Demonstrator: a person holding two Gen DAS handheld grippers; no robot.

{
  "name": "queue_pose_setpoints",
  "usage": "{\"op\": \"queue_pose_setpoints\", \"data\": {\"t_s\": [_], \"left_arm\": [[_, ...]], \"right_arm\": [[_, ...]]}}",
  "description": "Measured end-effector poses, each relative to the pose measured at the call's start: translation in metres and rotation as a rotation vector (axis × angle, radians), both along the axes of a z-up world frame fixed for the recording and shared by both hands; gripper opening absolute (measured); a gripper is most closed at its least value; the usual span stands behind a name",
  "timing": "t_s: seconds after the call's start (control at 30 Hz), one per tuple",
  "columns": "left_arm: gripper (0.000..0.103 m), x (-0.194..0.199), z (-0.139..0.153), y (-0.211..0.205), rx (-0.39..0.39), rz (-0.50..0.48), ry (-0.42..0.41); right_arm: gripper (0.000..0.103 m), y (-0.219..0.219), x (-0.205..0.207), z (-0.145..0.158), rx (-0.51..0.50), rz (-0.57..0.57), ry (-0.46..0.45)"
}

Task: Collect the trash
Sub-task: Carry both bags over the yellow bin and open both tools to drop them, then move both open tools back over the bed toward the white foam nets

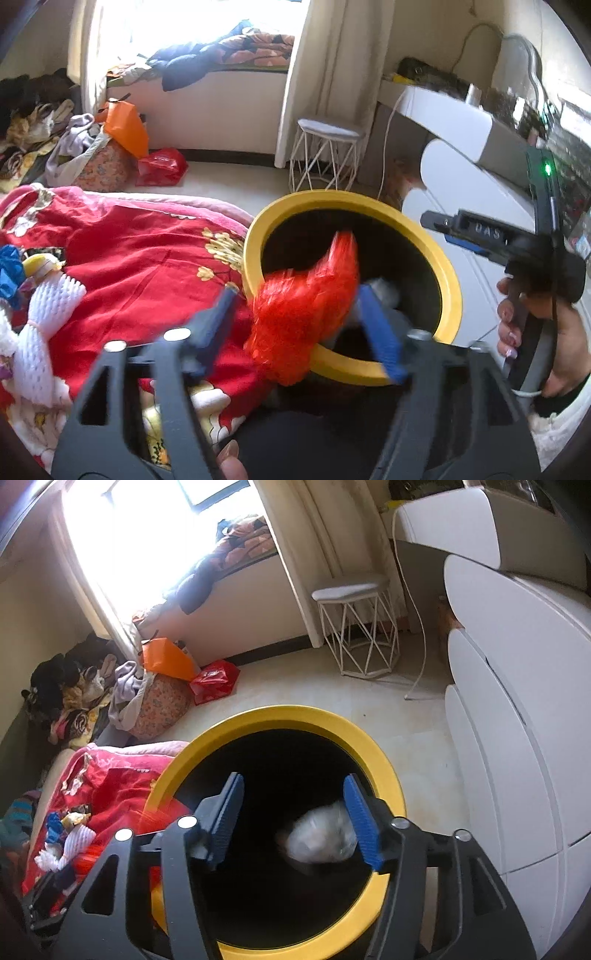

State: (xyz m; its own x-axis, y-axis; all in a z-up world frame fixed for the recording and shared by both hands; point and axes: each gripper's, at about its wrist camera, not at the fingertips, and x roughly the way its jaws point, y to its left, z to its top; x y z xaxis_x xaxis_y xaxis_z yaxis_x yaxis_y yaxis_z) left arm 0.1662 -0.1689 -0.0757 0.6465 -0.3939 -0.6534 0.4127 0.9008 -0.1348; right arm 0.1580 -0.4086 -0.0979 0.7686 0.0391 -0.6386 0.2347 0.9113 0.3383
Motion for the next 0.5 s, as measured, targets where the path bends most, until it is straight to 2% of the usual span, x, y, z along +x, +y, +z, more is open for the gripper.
{"op": "queue_pose_setpoints", "data": {"t_s": [0.1,0.17,0.5], "left_arm": [[0.087,-0.002,0.004,0.008,-0.023,0.030,-0.009],[0.091,-0.006,0.008,0.014,-0.033,0.048,-0.024],[0.092,-0.024,0.029,0.044,-0.059,0.120,-0.081]], "right_arm": [[0.066,0.006,-0.002,0.004,-0.006,0.019,-0.023],[0.069,0.012,-0.004,0.009,-0.012,0.032,-0.041],[0.078,0.044,-0.014,0.033,-0.057,0.120,-0.112]]}}
